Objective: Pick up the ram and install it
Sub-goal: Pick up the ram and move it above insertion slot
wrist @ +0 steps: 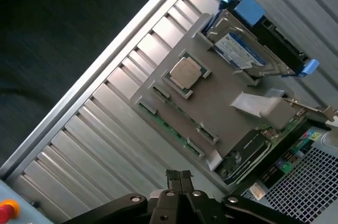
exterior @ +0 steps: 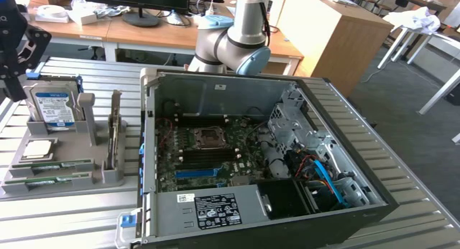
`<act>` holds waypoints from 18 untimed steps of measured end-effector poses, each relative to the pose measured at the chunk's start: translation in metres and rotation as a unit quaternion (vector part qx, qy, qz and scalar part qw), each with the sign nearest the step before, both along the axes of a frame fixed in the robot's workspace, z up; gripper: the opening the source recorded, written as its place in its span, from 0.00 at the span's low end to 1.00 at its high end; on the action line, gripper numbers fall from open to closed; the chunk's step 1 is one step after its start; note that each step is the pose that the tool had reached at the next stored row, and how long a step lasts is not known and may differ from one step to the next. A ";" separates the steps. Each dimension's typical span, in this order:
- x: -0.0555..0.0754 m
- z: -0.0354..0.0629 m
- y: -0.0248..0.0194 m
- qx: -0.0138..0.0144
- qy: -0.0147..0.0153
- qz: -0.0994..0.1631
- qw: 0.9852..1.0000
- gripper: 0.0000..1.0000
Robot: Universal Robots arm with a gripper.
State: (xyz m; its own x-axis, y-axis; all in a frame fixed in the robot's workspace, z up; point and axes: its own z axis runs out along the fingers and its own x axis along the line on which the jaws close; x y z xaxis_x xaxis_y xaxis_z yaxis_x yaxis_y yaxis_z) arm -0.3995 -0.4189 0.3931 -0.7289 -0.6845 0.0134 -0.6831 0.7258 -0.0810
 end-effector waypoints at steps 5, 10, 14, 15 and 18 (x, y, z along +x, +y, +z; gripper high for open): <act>0.000 0.0001 0.0000 -0.003 0.000 0.035 0.999 0.10; 0.000 0.0001 0.0000 -0.007 0.000 0.072 0.997 0.10; 0.000 0.0000 0.0000 -0.010 0.000 0.102 0.995 0.10; 0.000 0.0000 0.0000 -0.011 0.000 0.109 0.994 0.10; 0.000 0.0000 0.0000 -0.013 0.000 0.135 0.991 0.10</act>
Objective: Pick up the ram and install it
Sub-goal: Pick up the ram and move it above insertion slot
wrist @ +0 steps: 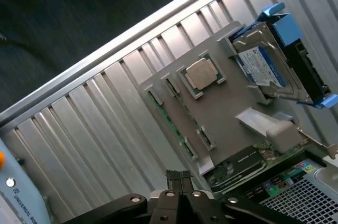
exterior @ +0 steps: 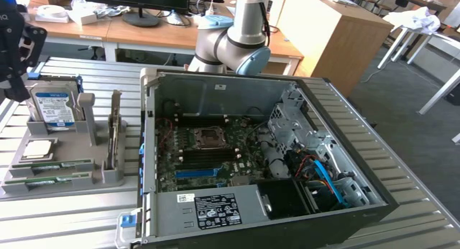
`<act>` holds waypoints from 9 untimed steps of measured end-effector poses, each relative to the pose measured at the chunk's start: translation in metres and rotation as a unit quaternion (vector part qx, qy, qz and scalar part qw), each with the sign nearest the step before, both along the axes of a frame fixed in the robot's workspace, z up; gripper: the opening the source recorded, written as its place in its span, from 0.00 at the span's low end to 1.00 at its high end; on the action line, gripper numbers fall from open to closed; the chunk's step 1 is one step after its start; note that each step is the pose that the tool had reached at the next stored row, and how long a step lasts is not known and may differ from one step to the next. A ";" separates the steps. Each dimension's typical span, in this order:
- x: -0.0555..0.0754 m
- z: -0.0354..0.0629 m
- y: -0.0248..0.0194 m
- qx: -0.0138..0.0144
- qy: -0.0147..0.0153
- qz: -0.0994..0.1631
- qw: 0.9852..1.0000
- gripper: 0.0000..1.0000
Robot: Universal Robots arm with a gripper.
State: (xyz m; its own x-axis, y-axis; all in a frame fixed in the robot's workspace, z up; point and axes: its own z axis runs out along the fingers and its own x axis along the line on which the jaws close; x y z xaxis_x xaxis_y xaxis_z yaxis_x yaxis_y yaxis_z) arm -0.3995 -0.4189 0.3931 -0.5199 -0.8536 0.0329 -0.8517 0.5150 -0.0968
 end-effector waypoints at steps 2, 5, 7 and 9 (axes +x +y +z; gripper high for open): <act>0.000 0.0000 0.0000 -0.001 0.000 0.017 1.000 0.10; 0.000 0.0000 0.0000 -0.004 0.000 0.051 0.999 0.10; 0.000 0.0000 0.0000 -0.005 0.000 0.068 0.998 0.10; 0.000 0.0000 0.0000 -0.006 0.000 0.086 0.996 0.10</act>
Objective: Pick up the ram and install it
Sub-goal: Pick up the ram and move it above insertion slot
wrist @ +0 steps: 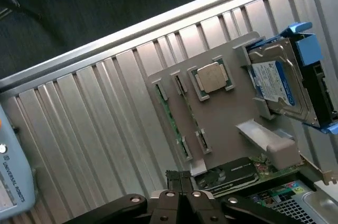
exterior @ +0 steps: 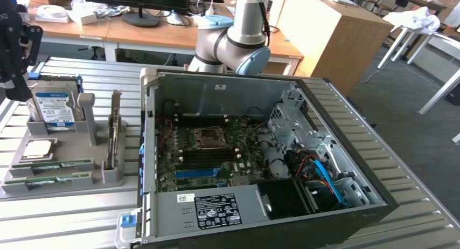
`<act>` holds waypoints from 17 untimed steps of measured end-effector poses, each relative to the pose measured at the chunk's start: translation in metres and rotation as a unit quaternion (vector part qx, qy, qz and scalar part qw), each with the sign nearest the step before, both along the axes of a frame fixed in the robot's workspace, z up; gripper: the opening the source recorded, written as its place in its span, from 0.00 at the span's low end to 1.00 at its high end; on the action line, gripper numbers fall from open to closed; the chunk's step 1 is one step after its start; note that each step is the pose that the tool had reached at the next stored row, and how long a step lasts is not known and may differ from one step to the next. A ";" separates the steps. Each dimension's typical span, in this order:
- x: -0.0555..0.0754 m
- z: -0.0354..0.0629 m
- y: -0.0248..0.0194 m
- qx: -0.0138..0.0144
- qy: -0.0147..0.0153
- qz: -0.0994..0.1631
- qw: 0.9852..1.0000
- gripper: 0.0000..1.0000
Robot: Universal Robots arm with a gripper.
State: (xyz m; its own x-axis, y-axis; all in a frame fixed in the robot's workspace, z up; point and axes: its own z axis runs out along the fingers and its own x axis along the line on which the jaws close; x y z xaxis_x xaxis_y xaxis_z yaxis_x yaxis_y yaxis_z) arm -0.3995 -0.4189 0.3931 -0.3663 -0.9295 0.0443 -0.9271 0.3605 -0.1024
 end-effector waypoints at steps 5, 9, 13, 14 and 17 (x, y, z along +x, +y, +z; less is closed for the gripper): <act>0.000 0.0000 0.0000 -0.003 0.000 0.045 0.999 0.10; 0.000 0.0000 0.0000 -0.004 0.000 0.081 0.997 0.10; 0.000 0.0000 0.0000 -0.006 0.000 0.117 0.993 0.10; 0.000 0.0000 0.0000 -0.006 0.000 0.125 0.992 0.10; 0.000 0.0000 0.0000 -0.008 0.000 0.152 0.988 0.10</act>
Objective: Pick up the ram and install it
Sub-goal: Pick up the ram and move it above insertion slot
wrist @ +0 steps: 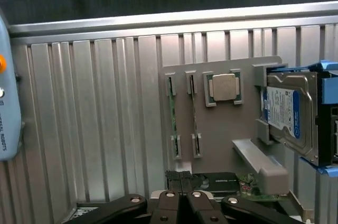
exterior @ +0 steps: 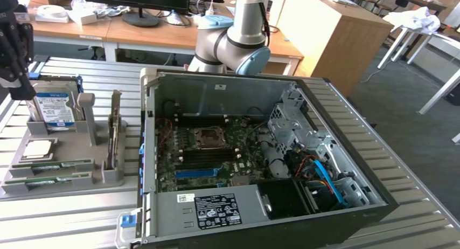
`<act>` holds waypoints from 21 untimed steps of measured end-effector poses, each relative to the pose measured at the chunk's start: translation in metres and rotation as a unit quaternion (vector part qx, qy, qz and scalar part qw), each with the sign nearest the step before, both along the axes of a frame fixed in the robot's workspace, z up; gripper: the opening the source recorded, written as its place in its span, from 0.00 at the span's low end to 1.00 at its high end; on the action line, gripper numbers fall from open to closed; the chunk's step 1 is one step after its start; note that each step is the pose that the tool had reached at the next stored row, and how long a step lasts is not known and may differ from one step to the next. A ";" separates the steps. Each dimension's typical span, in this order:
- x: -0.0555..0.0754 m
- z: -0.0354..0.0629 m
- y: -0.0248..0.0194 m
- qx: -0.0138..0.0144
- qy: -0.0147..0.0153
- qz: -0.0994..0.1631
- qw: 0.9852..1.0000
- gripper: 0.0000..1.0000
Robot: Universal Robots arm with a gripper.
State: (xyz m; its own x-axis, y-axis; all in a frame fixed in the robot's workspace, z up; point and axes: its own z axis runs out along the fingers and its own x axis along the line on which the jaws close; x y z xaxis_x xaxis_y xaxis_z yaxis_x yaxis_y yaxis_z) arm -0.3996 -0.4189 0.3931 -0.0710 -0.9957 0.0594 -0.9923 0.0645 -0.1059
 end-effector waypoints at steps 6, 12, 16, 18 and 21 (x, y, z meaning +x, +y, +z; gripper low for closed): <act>0.000 0.0000 0.0000 -0.001 0.000 0.014 1.000 0.10; 0.000 -0.0001 0.0000 0.002 0.000 0.014 1.000 0.10; 0.000 -0.0002 0.0000 0.002 0.000 0.014 1.000 0.10; 0.001 -0.0002 0.0000 0.002 0.001 0.014 1.000 0.10; 0.001 -0.0002 0.0000 0.002 0.004 0.014 1.000 0.10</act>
